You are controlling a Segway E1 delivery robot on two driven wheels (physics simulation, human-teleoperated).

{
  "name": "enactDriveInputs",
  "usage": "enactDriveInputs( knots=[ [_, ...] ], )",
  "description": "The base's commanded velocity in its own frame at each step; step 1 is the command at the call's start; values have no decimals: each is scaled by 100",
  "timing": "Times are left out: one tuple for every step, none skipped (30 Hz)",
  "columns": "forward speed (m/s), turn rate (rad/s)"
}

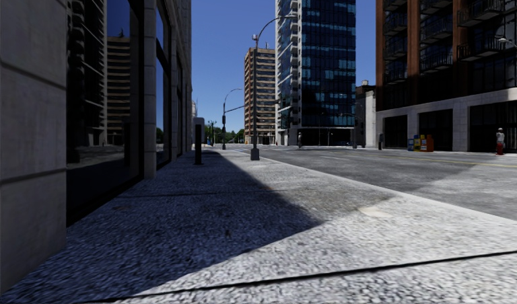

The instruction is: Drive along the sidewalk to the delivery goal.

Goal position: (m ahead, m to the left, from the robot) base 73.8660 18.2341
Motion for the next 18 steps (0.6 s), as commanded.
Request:
enactDriveInputs(
  knots=[
    [200,0],
    [200,0],
    [200,0],
    [200,0],
    [200,0],
    [200,0],
    [200,0],
    [200,0],
    [200,0],
    [200,0],
    [200,0],
    [200,0],
    [200,0],
    [200,0],
    [200,0],
    [200,0],
    [200,0],
    [200,0]
  ],
)
